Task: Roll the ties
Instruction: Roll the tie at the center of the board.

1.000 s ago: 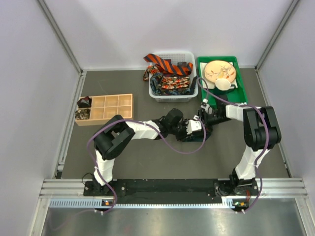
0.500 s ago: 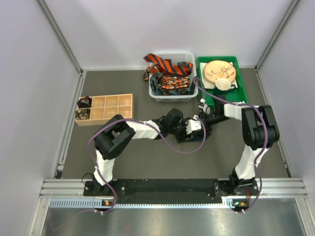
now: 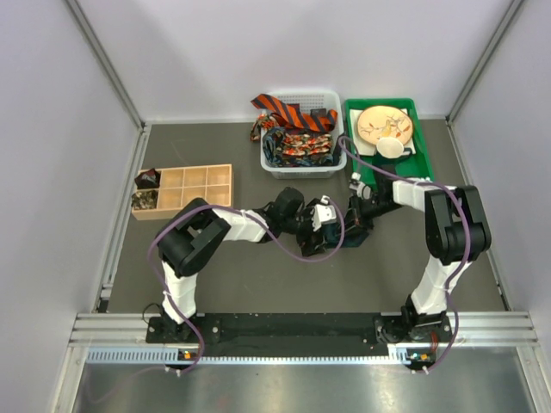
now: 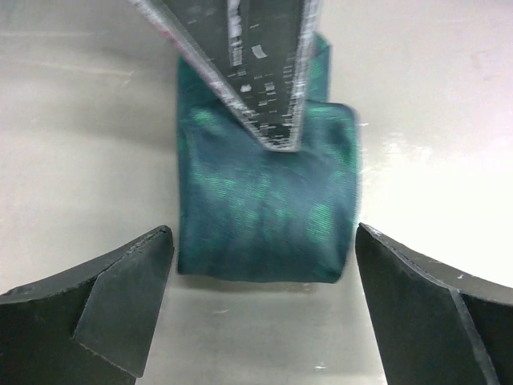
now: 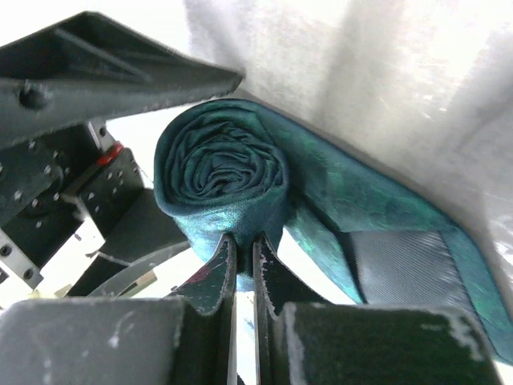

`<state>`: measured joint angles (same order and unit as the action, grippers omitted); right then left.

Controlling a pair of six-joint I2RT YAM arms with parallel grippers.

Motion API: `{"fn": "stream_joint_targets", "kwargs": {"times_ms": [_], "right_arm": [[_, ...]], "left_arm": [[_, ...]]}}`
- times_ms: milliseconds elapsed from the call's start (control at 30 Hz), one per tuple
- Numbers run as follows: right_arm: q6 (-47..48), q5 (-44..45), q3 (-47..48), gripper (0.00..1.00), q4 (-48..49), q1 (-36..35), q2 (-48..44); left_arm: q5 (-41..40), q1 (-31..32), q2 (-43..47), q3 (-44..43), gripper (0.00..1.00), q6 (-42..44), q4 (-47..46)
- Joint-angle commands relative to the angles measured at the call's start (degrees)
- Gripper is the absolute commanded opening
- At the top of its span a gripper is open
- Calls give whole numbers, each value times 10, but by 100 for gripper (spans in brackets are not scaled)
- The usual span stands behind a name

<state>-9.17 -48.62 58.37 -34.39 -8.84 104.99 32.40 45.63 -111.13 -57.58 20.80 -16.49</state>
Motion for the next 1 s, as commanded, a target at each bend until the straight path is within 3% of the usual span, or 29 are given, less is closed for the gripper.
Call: {"fn": "stream_joint_targets", "kwargs": {"times_ms": [0,167,400,700,833,867,933,967], "right_arm": [[30,172,7,0,23,-2,7],[22,198,10,0,22,-2,10],[18,215,16,0,22,-1,19],[14,222,29,0,15,-5,33],[20,211,37,0,12,-6,38],[24,201,42,0,6,-7,39],[27,170,46,0,0,-7,39],[28,160,55,0,-6,-6,38]], "left_arm": [[51,2,-2,5,99,-15,-65],[56,3,-29,-14,99,-13,-100],[82,6,-69,-63,74,12,-82],[87,16,-87,-88,65,-7,-95],[82,17,-90,-105,48,3,-51],[67,19,-89,-107,39,9,-34],[42,25,-83,-113,33,27,25],[4,26,-81,-117,25,28,50]]}}
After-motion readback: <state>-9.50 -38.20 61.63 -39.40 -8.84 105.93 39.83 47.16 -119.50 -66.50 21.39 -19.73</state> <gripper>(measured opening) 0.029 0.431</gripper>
